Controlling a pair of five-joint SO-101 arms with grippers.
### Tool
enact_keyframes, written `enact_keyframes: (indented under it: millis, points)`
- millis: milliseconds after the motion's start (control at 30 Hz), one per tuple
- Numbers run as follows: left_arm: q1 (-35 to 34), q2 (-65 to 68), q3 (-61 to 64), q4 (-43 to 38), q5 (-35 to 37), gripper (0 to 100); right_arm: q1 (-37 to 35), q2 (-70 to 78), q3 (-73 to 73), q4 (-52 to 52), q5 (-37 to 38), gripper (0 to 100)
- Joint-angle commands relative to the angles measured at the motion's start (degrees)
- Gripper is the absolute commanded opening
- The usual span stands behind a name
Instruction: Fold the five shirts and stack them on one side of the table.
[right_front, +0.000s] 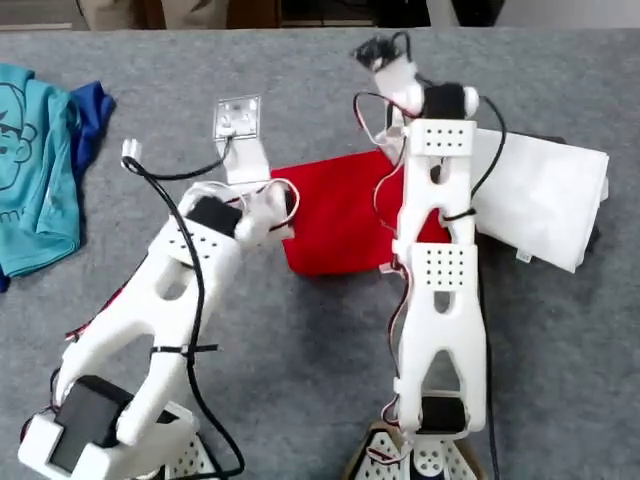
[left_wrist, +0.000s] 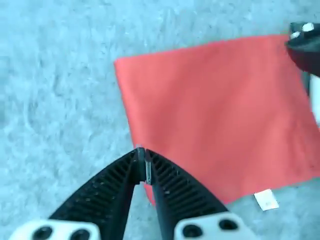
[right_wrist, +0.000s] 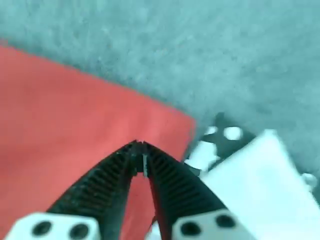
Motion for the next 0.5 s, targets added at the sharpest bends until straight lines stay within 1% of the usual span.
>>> enact_keyframes:
  millis: [0, 167, 267, 367, 467]
  points:
    - [3.1, 3.6, -3.0, -1.1, 0.3, 2, 0.0, -4.4, -1.0, 0.6, -0.3, 0.3]
    - [8.0, 11.0, -3.0, -0.4, 0.4, 2, 0.4, 0.1, 1.3, -2.1, -2.7, 0.3]
    - [9.6, 15.3, -0.5, -2.5, 0.1, 2, 0.7, 5.0, 2.1, -5.9, -3.5, 0.3]
    - [9.8, 18.9, 2.8, -8.0, -0.1, 2, 0.7, 9.5, 1.4, -10.3, -4.9, 0.3]
    - [9.3, 17.1, 1.6, -7.3, -0.1, 2, 0.7, 9.8, -2.2, -9.8, -5.1, 0.3]
